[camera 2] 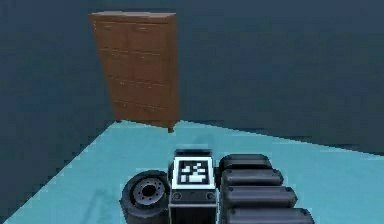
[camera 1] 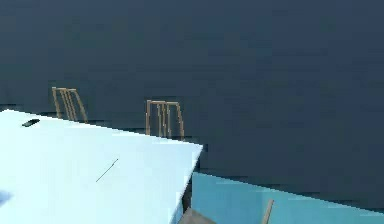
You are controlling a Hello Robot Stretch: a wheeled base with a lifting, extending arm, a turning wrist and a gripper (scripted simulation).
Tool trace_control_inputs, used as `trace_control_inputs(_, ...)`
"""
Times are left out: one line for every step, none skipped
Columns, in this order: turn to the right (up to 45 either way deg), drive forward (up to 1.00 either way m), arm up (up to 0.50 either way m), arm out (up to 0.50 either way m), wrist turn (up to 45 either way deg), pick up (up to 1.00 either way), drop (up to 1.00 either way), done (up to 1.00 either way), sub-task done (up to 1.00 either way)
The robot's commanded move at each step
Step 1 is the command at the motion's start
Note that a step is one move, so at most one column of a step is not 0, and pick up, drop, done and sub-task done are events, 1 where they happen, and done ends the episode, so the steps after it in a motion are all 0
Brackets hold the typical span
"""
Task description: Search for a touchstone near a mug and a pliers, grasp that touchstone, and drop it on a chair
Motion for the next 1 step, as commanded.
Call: trace_control_inputs(-45.0, 0.00, 0.00, 0.00, 0.0, 0.00, 0.00, 0.00, 0.00)
